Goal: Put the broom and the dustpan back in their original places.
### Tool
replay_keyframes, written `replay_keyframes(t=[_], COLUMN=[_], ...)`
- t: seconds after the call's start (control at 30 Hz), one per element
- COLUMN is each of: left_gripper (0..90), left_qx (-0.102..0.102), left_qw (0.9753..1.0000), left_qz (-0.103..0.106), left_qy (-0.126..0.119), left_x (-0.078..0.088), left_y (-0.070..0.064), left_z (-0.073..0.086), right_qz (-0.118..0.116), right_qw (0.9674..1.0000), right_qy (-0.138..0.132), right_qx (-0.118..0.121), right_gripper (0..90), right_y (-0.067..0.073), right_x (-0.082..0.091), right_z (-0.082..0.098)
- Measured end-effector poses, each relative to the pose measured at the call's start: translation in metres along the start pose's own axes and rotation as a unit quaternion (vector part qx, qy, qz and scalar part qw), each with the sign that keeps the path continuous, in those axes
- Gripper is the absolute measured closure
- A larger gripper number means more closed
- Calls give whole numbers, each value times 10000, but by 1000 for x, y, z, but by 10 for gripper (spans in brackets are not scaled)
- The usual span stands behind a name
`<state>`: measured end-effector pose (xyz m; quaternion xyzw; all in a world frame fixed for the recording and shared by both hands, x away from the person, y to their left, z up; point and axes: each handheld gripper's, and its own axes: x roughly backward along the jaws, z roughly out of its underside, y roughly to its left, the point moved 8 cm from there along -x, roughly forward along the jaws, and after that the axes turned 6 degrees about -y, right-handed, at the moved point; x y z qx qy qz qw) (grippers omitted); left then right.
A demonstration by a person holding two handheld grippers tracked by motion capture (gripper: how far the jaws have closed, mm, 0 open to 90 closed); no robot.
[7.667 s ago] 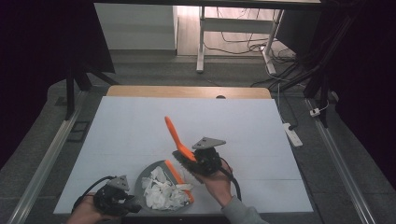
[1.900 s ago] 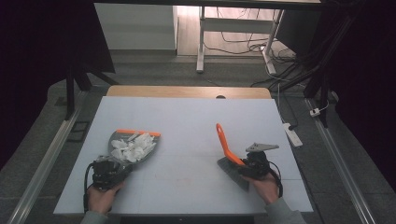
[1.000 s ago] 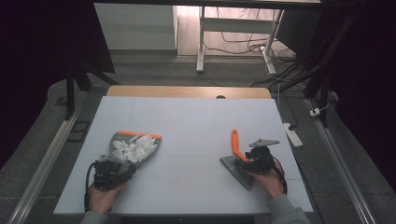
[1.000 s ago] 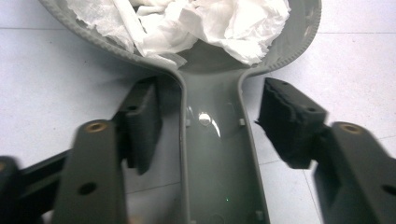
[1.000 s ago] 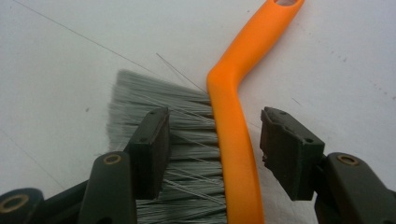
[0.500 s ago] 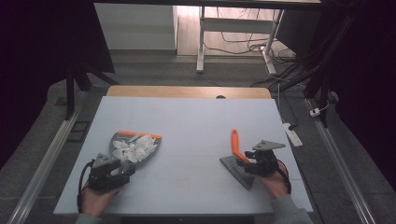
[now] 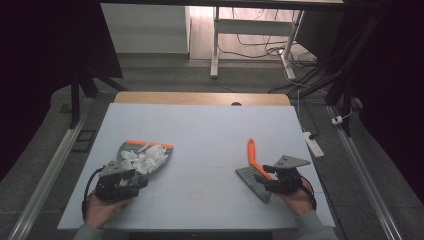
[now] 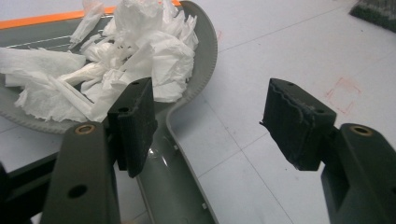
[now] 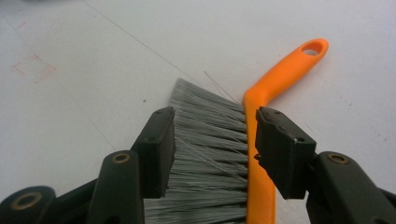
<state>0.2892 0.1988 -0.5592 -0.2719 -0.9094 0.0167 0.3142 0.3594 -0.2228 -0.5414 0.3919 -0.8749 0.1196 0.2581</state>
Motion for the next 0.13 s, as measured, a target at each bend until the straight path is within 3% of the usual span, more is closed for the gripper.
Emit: replay_keyframes(t=[0.13], left_gripper=[350], left_qx=[-5], left_qw=[10000], left_qz=[22], left_qy=[7], left_x=[0], left_y=[0], left_z=[0], right_qz=[-7], right_qw=[10000], right_qy=[-65], right_qx=[71], right_gripper=[477], right_y=[2], right_x=[1], right_z=[-2])
